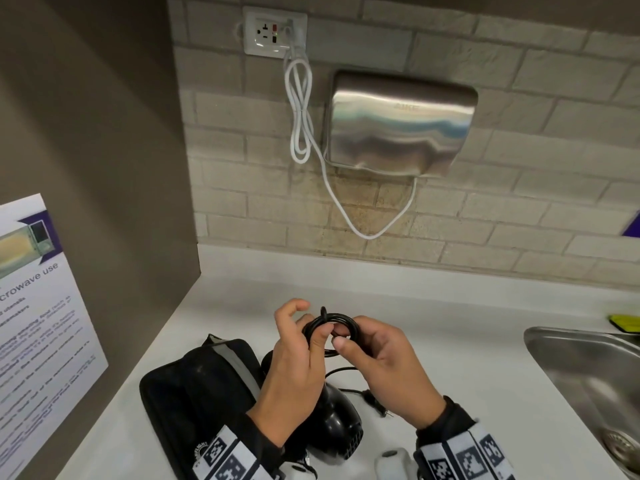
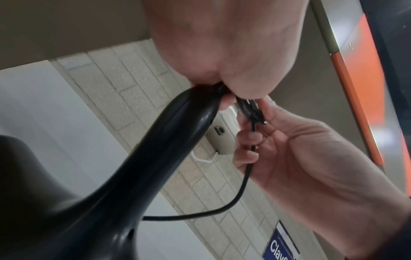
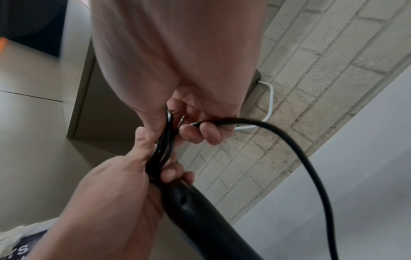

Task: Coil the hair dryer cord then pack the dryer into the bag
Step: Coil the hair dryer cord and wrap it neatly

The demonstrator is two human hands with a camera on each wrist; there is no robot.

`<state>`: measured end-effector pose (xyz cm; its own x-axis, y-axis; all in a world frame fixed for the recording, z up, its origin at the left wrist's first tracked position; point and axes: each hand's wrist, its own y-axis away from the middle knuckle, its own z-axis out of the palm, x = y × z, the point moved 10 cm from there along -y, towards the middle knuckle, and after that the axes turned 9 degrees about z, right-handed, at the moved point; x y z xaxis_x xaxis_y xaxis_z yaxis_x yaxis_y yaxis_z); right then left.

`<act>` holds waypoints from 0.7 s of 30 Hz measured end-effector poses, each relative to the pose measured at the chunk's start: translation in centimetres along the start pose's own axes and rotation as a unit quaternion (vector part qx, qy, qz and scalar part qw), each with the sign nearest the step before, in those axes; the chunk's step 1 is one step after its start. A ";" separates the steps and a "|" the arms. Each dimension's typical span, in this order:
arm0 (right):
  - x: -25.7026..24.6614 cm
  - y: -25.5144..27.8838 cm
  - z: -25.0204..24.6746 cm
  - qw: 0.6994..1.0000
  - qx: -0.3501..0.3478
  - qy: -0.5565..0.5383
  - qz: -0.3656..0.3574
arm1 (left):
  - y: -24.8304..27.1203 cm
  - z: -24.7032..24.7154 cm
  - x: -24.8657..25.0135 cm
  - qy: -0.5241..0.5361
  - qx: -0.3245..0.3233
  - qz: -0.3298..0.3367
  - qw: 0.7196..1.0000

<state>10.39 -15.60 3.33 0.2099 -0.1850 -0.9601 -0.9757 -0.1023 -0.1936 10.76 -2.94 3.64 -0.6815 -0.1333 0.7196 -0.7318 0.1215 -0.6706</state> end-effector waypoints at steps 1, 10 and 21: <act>0.0 -0.1 0.0 1.000 0.001 -0.001 0.003 | -0.1 -0.1 0.1 -0.004 -0.007 -0.005 1.000; 0.3 -0.3 0.1 0.998 -0.038 -0.052 0.009 | -0.5 -0.9 -0.1 -0.018 -0.002 -0.046 0.999; -0.1 0.2 -0.1 0.993 -0.081 -0.084 -0.003 | -0.7 0.5 -0.9 0.204 -0.080 -0.194 0.956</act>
<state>10.18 -15.72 3.44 0.1888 -0.0188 -0.9818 -0.9489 -0.2611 -0.1774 11.84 -3.43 3.35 -0.2787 0.1912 0.9411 -0.8986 0.2939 -0.3258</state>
